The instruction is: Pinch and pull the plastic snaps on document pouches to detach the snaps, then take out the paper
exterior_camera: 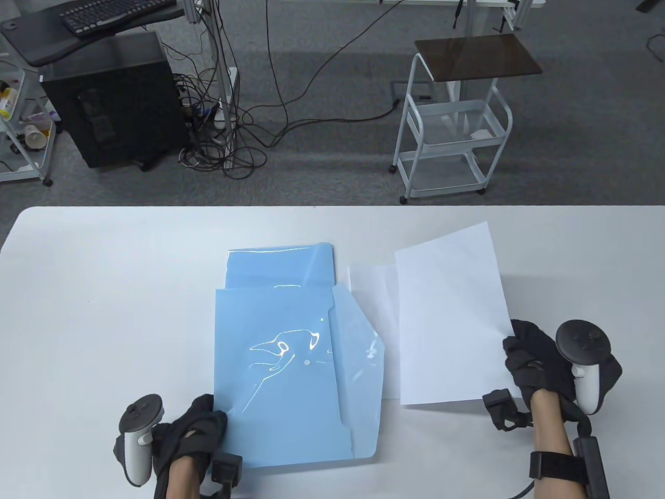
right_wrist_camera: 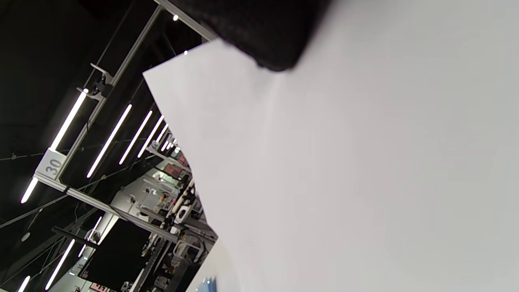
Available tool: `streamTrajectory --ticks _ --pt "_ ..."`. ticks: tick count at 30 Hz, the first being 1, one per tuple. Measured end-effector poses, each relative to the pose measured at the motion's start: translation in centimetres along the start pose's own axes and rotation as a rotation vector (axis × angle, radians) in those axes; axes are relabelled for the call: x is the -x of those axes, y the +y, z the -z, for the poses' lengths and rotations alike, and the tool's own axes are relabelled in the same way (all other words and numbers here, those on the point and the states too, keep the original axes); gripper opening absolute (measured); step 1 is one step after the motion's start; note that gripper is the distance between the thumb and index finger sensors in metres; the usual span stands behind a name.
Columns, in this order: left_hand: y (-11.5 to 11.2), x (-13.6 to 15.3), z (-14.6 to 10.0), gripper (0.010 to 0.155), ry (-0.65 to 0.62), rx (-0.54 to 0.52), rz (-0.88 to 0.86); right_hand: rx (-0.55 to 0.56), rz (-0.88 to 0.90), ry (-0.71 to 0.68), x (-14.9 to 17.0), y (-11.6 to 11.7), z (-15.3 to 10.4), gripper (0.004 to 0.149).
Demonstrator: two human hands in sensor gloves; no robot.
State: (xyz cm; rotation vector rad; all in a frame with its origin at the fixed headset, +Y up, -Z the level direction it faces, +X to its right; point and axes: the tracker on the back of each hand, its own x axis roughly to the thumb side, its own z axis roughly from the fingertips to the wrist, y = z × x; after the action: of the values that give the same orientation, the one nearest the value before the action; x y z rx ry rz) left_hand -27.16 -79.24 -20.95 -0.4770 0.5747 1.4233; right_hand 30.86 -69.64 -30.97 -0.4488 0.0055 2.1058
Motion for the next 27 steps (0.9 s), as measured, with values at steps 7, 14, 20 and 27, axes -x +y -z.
streamTrajectory --ticks 7,14,20,27 --pt "-0.4 0.0 0.2 0.048 0.018 0.023 0.024 -0.068 0.002 0.014 0.8 3.7 1.7 0.044" --pt "-0.5 0.0 0.1 0.049 0.023 0.022 0.027 -0.107 0.013 0.014 0.7 5.9 2.9 0.044" --pt "-0.5 -0.1 0.2 0.048 0.02 0.028 0.033 -0.128 0.011 0.02 0.9 7.2 3.9 0.044" --pt "-0.6 -0.1 0.3 0.049 0.022 0.031 0.038 -0.139 -0.025 0.038 1.3 8.4 4.8 0.044"
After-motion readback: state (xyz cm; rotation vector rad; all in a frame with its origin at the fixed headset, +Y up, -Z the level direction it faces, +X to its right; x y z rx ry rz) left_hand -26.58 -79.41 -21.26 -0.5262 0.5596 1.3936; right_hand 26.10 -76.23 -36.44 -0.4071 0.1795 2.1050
